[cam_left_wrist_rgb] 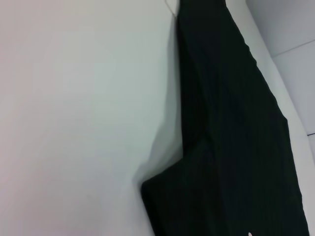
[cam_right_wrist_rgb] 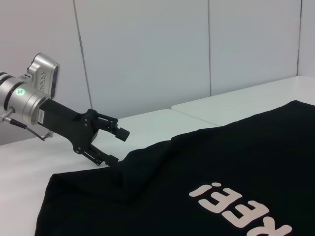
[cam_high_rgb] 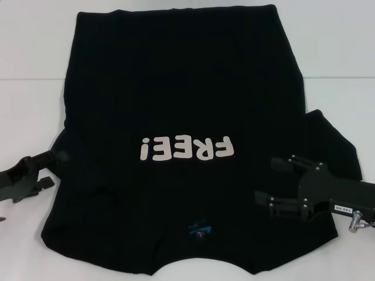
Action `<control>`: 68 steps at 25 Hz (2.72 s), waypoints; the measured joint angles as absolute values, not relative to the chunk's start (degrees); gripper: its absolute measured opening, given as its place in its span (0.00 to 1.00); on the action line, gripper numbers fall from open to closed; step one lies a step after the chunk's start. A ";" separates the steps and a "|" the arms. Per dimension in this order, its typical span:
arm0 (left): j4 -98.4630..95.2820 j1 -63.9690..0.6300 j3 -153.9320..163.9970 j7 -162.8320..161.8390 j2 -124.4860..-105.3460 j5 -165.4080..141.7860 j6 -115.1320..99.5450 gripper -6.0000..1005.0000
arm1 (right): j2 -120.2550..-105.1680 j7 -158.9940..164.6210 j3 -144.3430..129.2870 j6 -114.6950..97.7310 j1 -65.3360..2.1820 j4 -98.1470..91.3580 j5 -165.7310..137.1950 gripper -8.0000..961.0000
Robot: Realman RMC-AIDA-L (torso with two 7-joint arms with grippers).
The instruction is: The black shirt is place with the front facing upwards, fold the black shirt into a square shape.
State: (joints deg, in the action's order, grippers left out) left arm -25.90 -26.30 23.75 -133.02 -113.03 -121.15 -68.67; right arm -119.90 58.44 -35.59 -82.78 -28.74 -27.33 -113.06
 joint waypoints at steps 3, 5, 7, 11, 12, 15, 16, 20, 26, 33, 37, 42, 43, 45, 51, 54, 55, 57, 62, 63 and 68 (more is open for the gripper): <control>-25.86 -26.81 23.96 -133.08 -113.18 -121.17 -67.99 0.91 | -119.89 58.44 -35.59 -82.78 -28.74 -27.33 -113.08 0.97; -25.82 -27.02 24.12 -133.09 -113.25 -121.18 -67.47 0.91 | -119.87 58.44 -35.59 -82.78 -28.74 -27.34 -113.10 0.97; -25.70 -27.10 24.14 -133.12 -113.34 -121.20 -66.95 0.91 | -119.87 58.47 -35.59 -82.78 -28.74 -27.33 -113.11 0.97; -24.97 -27.29 24.12 -133.18 -113.38 -121.19 -66.24 0.91 | -119.87 58.48 -35.59 -82.79 -28.74 -27.33 -113.10 0.97; -24.75 -27.35 24.10 -133.19 -113.37 -121.14 -66.05 0.91 | -119.87 58.49 -35.59 -82.79 -28.74 -27.34 -113.09 0.97; -24.22 -27.41 24.05 -133.23 -113.35 -121.05 -65.51 0.91 | -119.87 58.50 -35.59 -82.79 -28.74 -27.33 -113.08 0.97; -24.22 -27.41 24.05 -133.23 -113.35 -121.05 -65.51 0.91 | -119.87 58.51 -35.59 -82.79 -28.74 -27.34 -113.07 0.97; -23.71 -27.95 24.05 -133.30 -113.36 -121.08 -65.29 0.91 | -119.87 58.52 -35.59 -82.84 -28.71 -27.33 -113.05 0.97; -23.41 -29.04 24.13 -133.33 -113.58 -121.25 -65.24 0.91 | -119.87 58.54 -35.59 -83.07 -28.65 -27.33 -113.02 0.97; -23.48 -30.89 23.61 -132.95 -113.60 -119.92 -65.91 0.91 | -119.88 58.54 -35.59 -83.15 -28.63 -27.33 -113.02 0.96; -23.54 -32.79 23.59 -131.76 -114.11 -117.63 -66.11 0.91 | -119.88 58.54 -35.59 -83.19 -28.53 -27.34 -113.02 0.97; -23.51 -37.02 23.99 -130.75 -115.41 -117.61 -66.04 0.91 | -119.89 58.54 -35.59 -83.24 -28.48 -27.33 -113.02 0.97; -23.49 -37.78 24.05 -130.55 -115.73 -117.80 -65.92 0.91 | -119.91 58.54 -35.59 -83.23 -28.48 -27.33 -113.02 0.97; -23.47 -38.78 24.16 -130.23 -116.23 -118.01 -65.79 0.91 | -119.95 58.53 -35.59 -83.24 -28.47 -27.34 -113.02 0.97; -23.90 -37.46 23.49 -124.19 -116.17 -116.79 -69.47 0.91 | -119.94 59.06 -33.67 -83.25 -28.44 -27.16 -113.03 0.97; -24.44 -35.04 22.93 -113.87 -115.69 -114.68 -75.09 0.91 | -119.62 63.93 -30.35 -83.15 -28.39 -27.45 -113.04 0.97; -24.97 -33.85 22.97 -108.50 -115.57 -113.74 -78.38 0.91 | -119.34 66.74 -29.27 -83.00 -28.39 -28.02 -113.02 0.97; -26.76 -31.69 23.16 -99.23 -115.61 -112.97 -84.07 0.91 | -118.58 74.00 -27.61 -82.85 -28.38 -29.68 -113.15 0.97; -29.07 -27.79 24.33 -82.12 -116.23 -114.01 -91.79 0.91 | -113.76 98.12 -27.14 -82.78 -28.75 -35.23 -115.05 0.97; -29.09 -27.17 24.98 -79.37 -116.25 -114.21 -92.72 0.91 | -112.59 103.55 -27.20 -82.75 -28.98 -36.45 -116.24 0.97; -29.28 -25.40 27.27 -72.75 -116.85 -114.63 -94.97 0.91 | -108.75 130.48 -27.22 -82.33 -31.52 -43.26 -128.37 0.97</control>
State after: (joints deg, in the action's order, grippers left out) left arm -29.28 -25.40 27.27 -72.75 -116.85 -114.63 -94.97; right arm -108.75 130.48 -27.23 -82.33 -31.52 -43.26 -128.37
